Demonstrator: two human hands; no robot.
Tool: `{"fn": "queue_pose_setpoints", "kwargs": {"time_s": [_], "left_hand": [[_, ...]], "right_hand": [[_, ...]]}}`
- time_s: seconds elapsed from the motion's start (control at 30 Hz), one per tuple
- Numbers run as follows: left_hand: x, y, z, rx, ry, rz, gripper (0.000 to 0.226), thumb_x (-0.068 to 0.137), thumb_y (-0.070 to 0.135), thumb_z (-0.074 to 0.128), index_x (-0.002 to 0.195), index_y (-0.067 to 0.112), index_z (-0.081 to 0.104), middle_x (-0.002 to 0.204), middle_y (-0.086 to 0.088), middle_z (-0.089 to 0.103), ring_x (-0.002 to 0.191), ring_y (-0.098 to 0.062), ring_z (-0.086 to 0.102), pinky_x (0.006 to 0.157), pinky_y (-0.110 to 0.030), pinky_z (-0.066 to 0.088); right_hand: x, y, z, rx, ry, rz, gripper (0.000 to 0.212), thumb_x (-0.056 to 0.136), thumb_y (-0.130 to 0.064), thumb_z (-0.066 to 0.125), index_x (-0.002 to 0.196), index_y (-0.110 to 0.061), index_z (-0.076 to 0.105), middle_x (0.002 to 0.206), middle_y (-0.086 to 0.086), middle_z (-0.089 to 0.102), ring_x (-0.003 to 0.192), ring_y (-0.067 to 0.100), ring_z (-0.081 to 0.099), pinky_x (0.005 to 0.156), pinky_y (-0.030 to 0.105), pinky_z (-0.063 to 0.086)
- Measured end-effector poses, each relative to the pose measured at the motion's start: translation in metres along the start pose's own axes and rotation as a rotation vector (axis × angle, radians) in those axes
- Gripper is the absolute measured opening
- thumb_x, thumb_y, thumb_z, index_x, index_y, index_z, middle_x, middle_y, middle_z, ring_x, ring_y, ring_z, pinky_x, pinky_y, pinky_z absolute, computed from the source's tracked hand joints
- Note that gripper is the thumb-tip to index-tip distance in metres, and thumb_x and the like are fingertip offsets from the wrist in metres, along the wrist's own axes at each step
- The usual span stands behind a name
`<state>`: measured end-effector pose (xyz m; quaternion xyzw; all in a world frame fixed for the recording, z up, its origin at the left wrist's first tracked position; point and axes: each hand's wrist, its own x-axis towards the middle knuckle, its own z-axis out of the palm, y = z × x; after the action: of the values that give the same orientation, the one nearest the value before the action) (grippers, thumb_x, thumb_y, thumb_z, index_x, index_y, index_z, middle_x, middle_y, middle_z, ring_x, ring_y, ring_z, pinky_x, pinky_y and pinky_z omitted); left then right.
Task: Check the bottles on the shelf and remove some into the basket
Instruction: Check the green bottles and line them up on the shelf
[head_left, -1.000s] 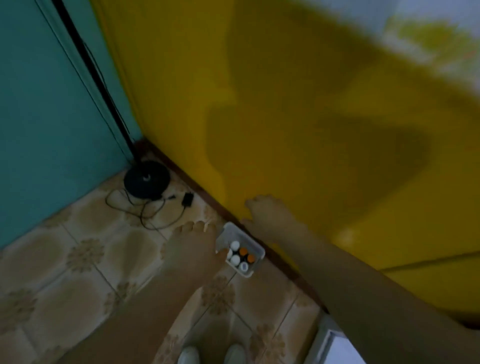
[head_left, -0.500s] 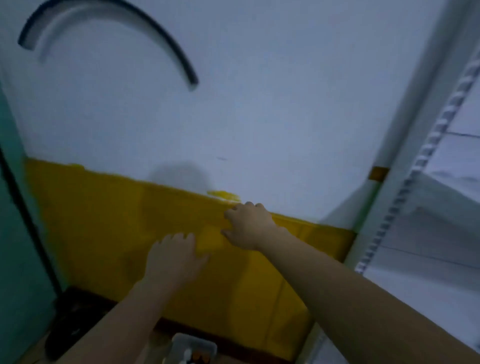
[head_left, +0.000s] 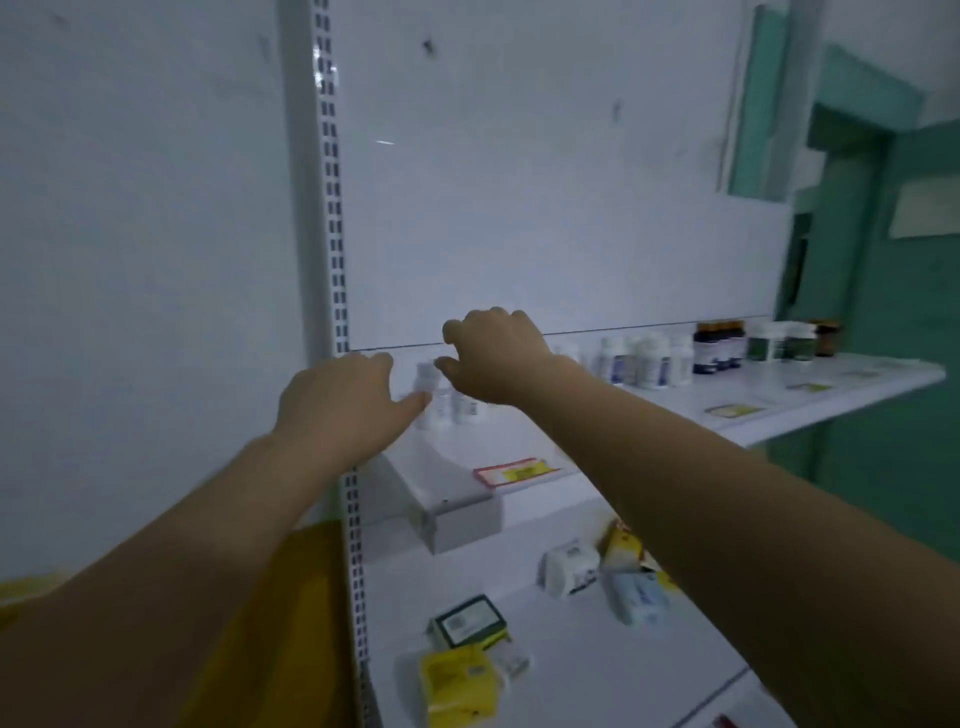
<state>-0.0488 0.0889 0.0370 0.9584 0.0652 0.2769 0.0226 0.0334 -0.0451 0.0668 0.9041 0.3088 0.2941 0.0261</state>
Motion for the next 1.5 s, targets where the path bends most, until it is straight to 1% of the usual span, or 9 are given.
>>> {"fn": "queue_pose_setpoints", "kwargs": {"time_s": [0.2, 0.4, 0.57, 0.73, 0.83, 1.0, 1.17, 1.3, 1.5], "left_hand": [[0.030, 0.206, 0.027, -0.128, -0.012, 0.288, 0.054, 0.087, 0.064, 0.039, 0.116, 0.021, 0.056, 0.118, -0.004, 0.060, 0.106, -0.025, 0.055, 0.081, -0.034, 0.044], [0.036, 0.393, 0.068, -0.234, -0.095, 0.473, 0.055, 0.090, 0.058, 0.040, 0.127, 0.019, 0.051, 0.126, -0.004, 0.056, 0.112, -0.025, 0.054, 0.082, -0.034, 0.045], [0.049, 0.518, 0.103, -0.290, -0.118, 0.561, 0.048, 0.089, 0.058, 0.041, 0.109, 0.017, 0.057, 0.089, -0.001, 0.057, 0.082, -0.022, 0.057, 0.061, -0.029, 0.041], [0.072, 0.621, 0.149, -0.281, -0.121, 0.635, 0.055, 0.087, 0.062, 0.041, 0.119, 0.020, 0.057, 0.102, -0.004, 0.062, 0.094, -0.025, 0.058, 0.071, -0.032, 0.044], [0.096, 0.672, 0.179, -0.269, -0.143, 0.675, 0.055, 0.088, 0.062, 0.040, 0.119, 0.019, 0.056, 0.112, -0.005, 0.061, 0.103, -0.026, 0.056, 0.077, -0.034, 0.043], [0.145, 0.737, 0.223, -0.276, -0.125, 0.704, 0.053, 0.089, 0.061, 0.038, 0.110, 0.015, 0.055, 0.109, -0.007, 0.060, 0.100, -0.026, 0.055, 0.071, -0.033, 0.039], [0.206, 0.778, 0.256, -0.283, -0.052, 0.679, 0.052, 0.090, 0.060, 0.040, 0.113, 0.016, 0.056, 0.111, -0.007, 0.060, 0.102, -0.026, 0.054, 0.070, -0.032, 0.033], [0.256, 0.798, 0.278, -0.259, -0.068, 0.632, 0.055, 0.091, 0.058, 0.039, 0.126, 0.018, 0.052, 0.117, -0.006, 0.058, 0.105, -0.027, 0.053, 0.073, -0.033, 0.033], [0.315, 0.798, 0.315, -0.155, -0.057, 0.452, 0.051, 0.091, 0.059, 0.038, 0.112, 0.016, 0.056, 0.111, -0.007, 0.060, 0.101, -0.026, 0.056, 0.072, -0.033, 0.038]], "right_hand": [[-0.094, 0.189, -0.037, -0.125, 0.003, 0.330, 0.043, 0.098, -0.042, 0.038, 0.128, -0.014, 0.051, 0.122, 0.010, 0.057, 0.113, 0.029, 0.052, 0.091, 0.038, 0.039], [-0.215, 0.353, -0.050, -0.240, -0.121, 0.555, 0.037, 0.098, -0.039, 0.038, 0.117, -0.013, 0.055, 0.103, 0.008, 0.059, 0.096, 0.029, 0.056, 0.073, 0.032, 0.036], [-0.291, 0.461, -0.045, -0.261, -0.203, 0.696, 0.039, 0.098, -0.040, 0.039, 0.124, -0.014, 0.054, 0.118, 0.009, 0.060, 0.106, 0.031, 0.056, 0.079, 0.033, 0.037], [-0.328, 0.557, -0.014, -0.258, -0.230, 0.795, 0.041, 0.098, -0.042, 0.039, 0.126, -0.016, 0.052, 0.120, 0.009, 0.060, 0.109, 0.029, 0.055, 0.081, 0.033, 0.037], [-0.339, 0.609, 0.014, -0.268, -0.233, 0.828, 0.042, 0.097, -0.043, 0.039, 0.124, -0.014, 0.053, 0.119, 0.010, 0.060, 0.109, 0.030, 0.055, 0.082, 0.035, 0.039], [-0.338, 0.692, 0.053, -0.313, -0.227, 0.847, 0.041, 0.096, -0.042, 0.040, 0.121, -0.012, 0.054, 0.117, 0.011, 0.060, 0.107, 0.030, 0.056, 0.083, 0.036, 0.042], [-0.299, 0.771, 0.087, -0.292, -0.229, 0.829, 0.041, 0.096, -0.043, 0.040, 0.121, -0.013, 0.054, 0.118, 0.009, 0.061, 0.108, 0.030, 0.057, 0.084, 0.036, 0.042], [-0.253, 0.820, 0.120, -0.240, -0.215, 0.757, 0.041, 0.096, -0.044, 0.041, 0.120, -0.014, 0.056, 0.117, 0.008, 0.062, 0.107, 0.029, 0.057, 0.084, 0.036, 0.044], [-0.167, 0.875, 0.173, -0.121, -0.165, 0.532, 0.041, 0.097, -0.042, 0.040, 0.119, -0.011, 0.056, 0.115, 0.012, 0.062, 0.102, 0.030, 0.058, 0.082, 0.037, 0.048]]}}
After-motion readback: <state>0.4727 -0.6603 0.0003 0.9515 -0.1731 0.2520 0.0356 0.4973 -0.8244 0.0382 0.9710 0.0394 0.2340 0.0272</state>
